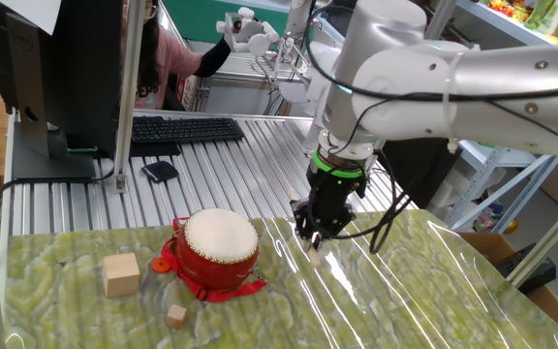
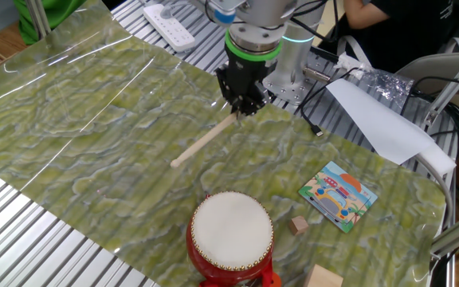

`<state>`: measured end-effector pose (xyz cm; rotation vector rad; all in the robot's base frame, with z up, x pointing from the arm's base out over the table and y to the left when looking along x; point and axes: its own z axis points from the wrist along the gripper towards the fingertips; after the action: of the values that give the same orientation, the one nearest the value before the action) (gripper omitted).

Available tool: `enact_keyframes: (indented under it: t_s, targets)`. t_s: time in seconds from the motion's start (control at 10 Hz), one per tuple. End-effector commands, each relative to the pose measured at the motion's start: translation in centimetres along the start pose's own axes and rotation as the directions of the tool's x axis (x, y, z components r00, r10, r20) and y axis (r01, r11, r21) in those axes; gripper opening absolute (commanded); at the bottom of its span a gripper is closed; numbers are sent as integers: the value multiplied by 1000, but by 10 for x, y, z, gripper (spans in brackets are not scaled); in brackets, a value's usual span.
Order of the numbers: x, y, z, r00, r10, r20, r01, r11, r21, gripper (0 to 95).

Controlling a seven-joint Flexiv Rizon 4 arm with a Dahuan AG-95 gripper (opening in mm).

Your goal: Play the drum

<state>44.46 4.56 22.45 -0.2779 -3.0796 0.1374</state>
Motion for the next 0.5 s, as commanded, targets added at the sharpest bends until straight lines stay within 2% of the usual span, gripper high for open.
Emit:
enact_keyframes:
  t_s: [0.1,0.3,0.5]
  targets:
    - [-1,-2,0,1000,-31,0,31,999,20,0]
    - [0,-15,6,999,-50,3,50,999,-4,0]
    - [1,-31,10,999,-43,-9,43,998,-46,0]
